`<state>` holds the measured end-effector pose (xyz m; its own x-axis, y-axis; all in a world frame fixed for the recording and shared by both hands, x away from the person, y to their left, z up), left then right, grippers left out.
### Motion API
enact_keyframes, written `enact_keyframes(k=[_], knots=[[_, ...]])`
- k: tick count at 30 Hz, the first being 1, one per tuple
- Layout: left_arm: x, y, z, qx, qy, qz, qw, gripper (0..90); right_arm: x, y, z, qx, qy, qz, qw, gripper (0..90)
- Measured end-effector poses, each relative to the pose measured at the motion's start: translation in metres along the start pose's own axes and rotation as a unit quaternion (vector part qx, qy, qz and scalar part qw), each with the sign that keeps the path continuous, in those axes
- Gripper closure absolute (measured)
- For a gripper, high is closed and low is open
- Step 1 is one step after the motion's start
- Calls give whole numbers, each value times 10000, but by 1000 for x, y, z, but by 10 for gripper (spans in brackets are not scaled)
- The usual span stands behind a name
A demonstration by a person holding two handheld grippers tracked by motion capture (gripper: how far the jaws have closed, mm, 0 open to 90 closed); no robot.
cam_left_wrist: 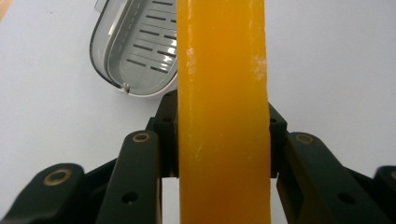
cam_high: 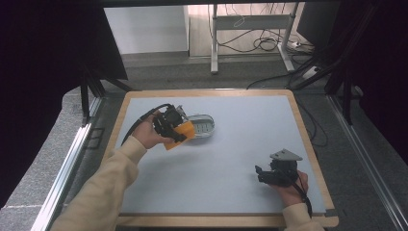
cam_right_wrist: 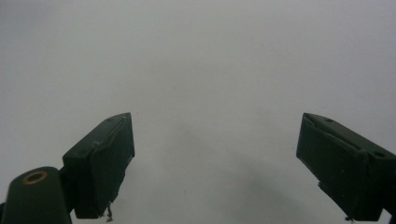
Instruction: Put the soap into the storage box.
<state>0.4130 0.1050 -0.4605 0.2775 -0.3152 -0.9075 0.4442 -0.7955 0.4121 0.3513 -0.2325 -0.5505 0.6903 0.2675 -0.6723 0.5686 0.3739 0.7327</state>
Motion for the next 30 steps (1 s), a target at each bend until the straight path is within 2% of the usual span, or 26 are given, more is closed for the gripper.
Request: enact_keyframes(k=[6,15,20,27,30], knots=[[5,5,-3,16,-102,60,9999,625,0,2,-2,-63,-12,53,10000,122],[6,12,-11,4,-45,53,10000,625,1,1,-1,-72,-17,49,10000,122],[8,18,-16,43,-94,113,9999,625,1,1,-1,-83,-19,30,10000,122],[13,23,-23,94,-68,66,9999,625,1,1,0,-69,-20,14,10000,122],[16,28,-28,117,-111,134,9998,625,1,1,0,-67,-22,16,10000,122]])
Point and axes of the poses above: each handheld gripper's, and its own axes: x roughly forward along the jaws, y roughly out of its top, z roughly to its right, the point moved 6 cm from there along x, roughly forward along the jaws, and after that the axes turned 1 degree about -z, right-handed, at the moved point
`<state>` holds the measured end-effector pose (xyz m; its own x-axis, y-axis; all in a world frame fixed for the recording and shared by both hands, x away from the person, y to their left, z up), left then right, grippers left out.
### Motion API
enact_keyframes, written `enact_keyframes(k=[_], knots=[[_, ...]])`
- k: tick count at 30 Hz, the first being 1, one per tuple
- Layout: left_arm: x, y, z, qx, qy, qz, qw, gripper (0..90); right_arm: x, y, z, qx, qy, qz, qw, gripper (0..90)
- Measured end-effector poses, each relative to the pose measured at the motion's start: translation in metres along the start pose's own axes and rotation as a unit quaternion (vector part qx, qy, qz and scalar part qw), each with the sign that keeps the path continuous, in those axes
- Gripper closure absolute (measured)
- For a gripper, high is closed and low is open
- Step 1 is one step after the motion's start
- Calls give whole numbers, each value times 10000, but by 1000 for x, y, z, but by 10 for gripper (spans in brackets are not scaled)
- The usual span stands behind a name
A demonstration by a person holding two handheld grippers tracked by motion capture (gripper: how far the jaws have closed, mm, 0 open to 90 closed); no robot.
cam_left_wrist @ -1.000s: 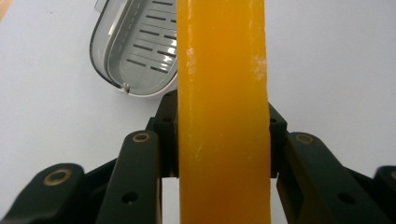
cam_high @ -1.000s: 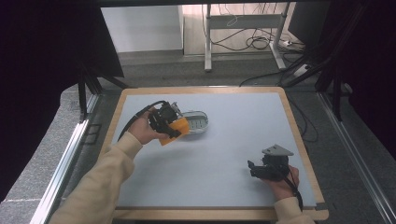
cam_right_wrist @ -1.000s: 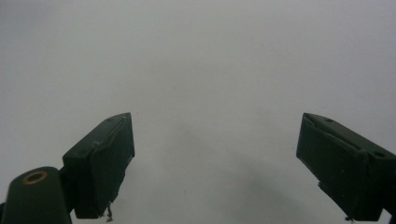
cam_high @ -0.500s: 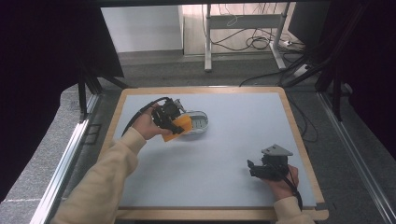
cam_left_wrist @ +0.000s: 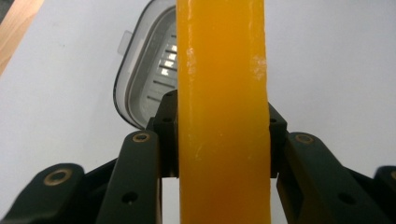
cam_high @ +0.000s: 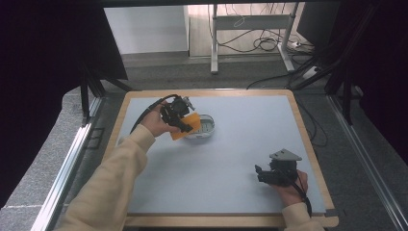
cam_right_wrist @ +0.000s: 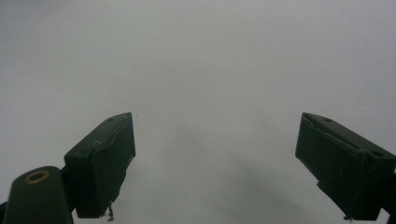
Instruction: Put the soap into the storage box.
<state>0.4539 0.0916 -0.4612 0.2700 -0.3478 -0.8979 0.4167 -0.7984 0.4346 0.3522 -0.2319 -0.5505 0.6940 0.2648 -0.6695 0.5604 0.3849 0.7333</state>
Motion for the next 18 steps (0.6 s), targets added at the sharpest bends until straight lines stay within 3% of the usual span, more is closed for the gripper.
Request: enact_keyframes(k=[8,18], knots=[[5,7,-3,160,40,-1,9999,625,1,-1,0,-47,-22,-24,10000,122],[13,12,-9,171,-28,34,9998,625,1,-1,0,-36,-13,-23,10000,122]])
Point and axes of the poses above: each handheld gripper's, and its own axes: x roughly forward along the jaws, y roughly out of its top, z roughly to its right, the point moved 6 cm from there along x, roughly forward along the jaws, and after that the axes turned 1 degree about -z, right-handed, at the moved point
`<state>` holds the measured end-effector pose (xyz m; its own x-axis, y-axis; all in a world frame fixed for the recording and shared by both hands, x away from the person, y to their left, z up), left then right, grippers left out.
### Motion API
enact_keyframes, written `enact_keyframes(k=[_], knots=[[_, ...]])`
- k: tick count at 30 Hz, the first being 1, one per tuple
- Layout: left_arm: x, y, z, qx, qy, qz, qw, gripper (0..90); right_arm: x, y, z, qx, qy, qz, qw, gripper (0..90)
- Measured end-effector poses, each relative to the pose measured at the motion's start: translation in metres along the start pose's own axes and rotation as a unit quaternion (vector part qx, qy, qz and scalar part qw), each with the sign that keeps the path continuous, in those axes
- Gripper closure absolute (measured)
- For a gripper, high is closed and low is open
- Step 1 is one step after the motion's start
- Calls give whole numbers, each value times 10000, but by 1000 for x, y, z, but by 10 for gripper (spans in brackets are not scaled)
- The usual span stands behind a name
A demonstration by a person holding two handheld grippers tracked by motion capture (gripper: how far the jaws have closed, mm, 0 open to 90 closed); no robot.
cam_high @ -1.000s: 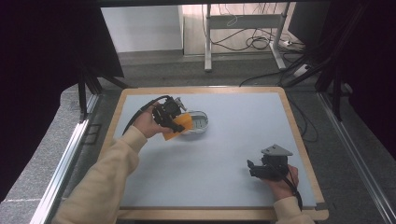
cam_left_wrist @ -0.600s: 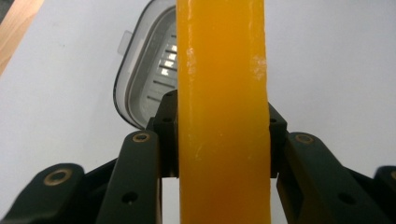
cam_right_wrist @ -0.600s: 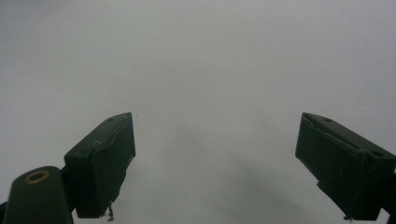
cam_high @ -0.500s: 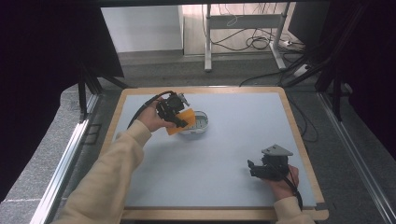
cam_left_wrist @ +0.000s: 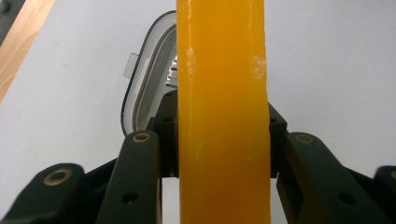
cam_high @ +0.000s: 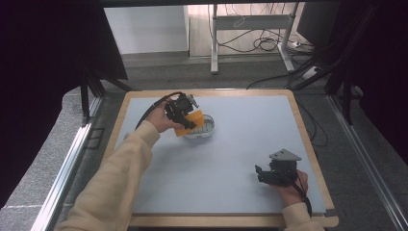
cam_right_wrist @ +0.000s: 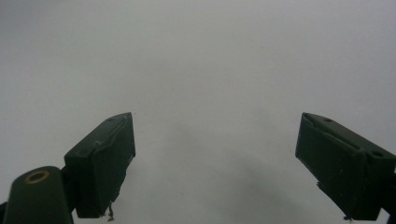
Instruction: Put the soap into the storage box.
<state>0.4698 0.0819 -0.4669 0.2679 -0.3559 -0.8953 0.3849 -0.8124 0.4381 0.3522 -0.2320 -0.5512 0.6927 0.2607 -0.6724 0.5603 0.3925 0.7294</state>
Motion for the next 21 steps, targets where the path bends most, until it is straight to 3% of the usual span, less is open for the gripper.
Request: enact_keyframes(k=[10,21], knots=[[8,14,0,254,-67,23,9997,625,0,0,0,-1,-11,-16,10000,122],[21,19,-8,266,-135,-44,9995,625,1,-1,1,-10,-19,-12,10000,122]])
Point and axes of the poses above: each handheld gripper's, and its own axes: x roughly forward along the jaws, y roughly out of its top, z roughly to its right, the point moved 6 cm from there along x, roughly forward along the jaws, and after that the axes turned 1 degree about -z, right-handed, at the moved point
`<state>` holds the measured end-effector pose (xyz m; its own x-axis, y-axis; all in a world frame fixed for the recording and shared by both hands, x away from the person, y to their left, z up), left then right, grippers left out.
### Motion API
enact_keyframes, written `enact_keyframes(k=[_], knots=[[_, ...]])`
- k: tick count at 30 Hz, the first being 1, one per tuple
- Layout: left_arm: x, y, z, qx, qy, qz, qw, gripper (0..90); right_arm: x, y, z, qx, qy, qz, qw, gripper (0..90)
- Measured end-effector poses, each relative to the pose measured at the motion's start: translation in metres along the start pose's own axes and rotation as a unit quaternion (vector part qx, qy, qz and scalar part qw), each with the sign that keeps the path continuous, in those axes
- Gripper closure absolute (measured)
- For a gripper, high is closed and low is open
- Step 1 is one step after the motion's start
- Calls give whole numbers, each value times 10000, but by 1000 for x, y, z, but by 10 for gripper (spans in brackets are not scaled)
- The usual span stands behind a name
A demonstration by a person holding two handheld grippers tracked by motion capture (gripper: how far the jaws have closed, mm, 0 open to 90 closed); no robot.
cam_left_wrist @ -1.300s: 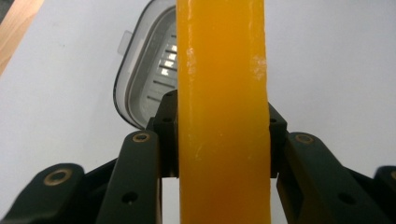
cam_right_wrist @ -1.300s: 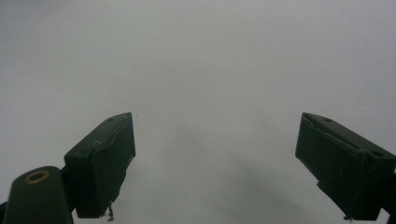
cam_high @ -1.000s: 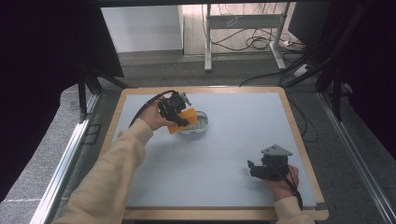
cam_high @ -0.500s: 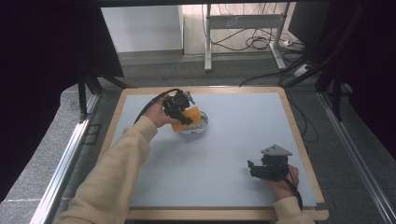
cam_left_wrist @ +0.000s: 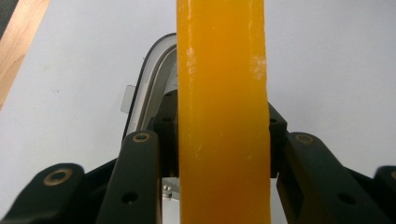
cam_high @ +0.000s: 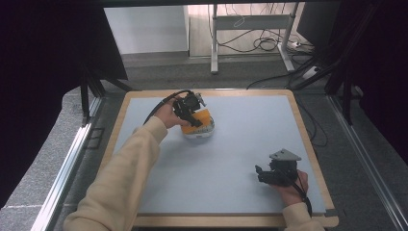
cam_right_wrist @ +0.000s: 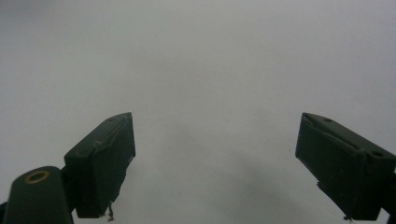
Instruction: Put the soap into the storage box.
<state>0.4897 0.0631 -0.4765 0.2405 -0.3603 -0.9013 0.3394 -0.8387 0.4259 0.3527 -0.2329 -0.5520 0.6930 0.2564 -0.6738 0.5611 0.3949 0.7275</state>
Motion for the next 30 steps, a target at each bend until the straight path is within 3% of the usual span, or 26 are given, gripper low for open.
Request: enact_keyframes(k=[6,17,30], knots=[[4,1,-6,21,-10,106,9999,625,0,0,0,-5,-11,-9,10000,123],[17,2,-12,208,-63,-105,9997,625,1,-1,0,-20,-22,-38,10000,123],[30,3,-13,283,-203,-123,9993,624,2,-2,1,-17,-31,-50,10000,123]])
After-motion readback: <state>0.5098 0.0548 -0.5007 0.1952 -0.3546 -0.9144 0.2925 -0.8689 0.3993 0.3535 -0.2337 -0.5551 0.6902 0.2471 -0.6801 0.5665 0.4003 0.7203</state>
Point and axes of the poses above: each handheld gripper's, and its own axes: x roughly forward along the jaws, y roughly out of its top, z roughly to its right, the point moved 6 cm from there along x, roughly forward along the jaws, and after that the axes turned 1 degree about -z, right-handed, at the moved point
